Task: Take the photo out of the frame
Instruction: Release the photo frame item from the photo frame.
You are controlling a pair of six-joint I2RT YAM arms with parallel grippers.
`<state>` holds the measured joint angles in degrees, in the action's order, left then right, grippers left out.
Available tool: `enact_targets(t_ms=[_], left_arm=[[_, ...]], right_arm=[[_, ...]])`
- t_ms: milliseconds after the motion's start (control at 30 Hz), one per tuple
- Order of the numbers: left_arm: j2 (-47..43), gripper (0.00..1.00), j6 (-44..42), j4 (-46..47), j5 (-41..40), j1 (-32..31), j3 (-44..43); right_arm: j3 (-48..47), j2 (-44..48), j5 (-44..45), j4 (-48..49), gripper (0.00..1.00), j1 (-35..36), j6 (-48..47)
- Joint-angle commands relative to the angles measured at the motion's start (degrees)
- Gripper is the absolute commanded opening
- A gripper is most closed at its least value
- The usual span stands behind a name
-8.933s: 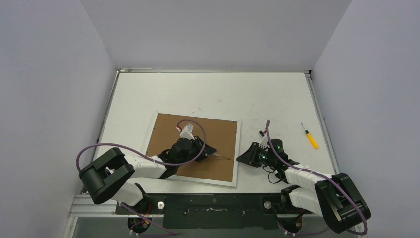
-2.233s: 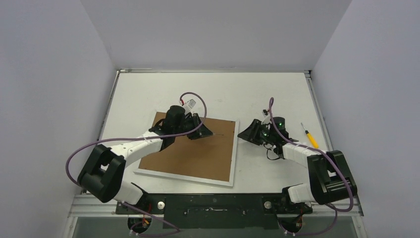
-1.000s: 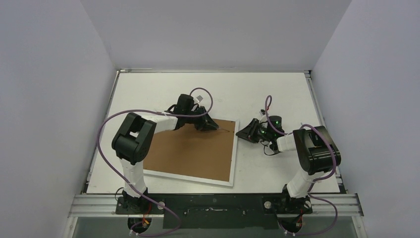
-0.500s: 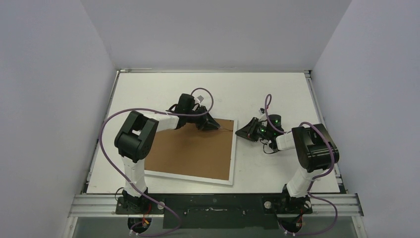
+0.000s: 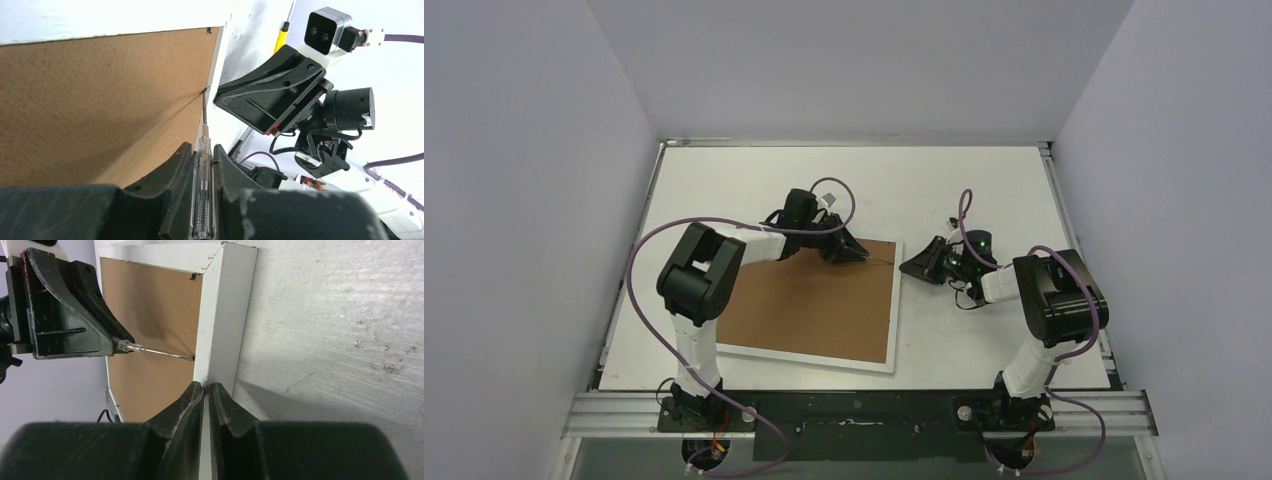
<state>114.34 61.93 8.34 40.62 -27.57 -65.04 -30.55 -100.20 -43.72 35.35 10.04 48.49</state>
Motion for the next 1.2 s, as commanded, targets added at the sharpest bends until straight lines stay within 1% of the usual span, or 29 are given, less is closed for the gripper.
enact_targets(t_ms=[0, 467, 767, 833, 1033, 1167], left_arm=[[2.21, 0.00, 0.60, 2.48, 0.54, -0.47, -1.38], [4.88, 0.00, 2.47, 5.50, 2.52, -1.64, -1.82], [4.47, 0.00, 3.19, 5.79, 2.43, -2.89, -2.59], [3.73, 0.00, 2.82, 4.60, 1.48, -3.28, -2.77], [1.32, 0.00, -2.28, -5.19, -3.82, -4.88, -5.90], [0.64, 0.00, -4.17, -9.88, -5.93, -6.26, -8.33]], right_arm=[[-1.62, -0.64, -0.51, 2.88, 0.11, 0.48, -0.98], [-2.37, -2.34, -1.01, 3.56, 0.11, 2.48, -0.60], [-2.60, -2.78, -1.04, 3.67, 0.10, 3.28, -0.56], [-2.76, -2.80, -1.10, 3.58, 0.10, 3.40, -0.59], [-3.05, -2.96, -1.10, 2.99, 0.10, 3.71, -0.97], [-3.18, -3.19, -1.01, 2.71, 0.10, 3.98, -1.32]])
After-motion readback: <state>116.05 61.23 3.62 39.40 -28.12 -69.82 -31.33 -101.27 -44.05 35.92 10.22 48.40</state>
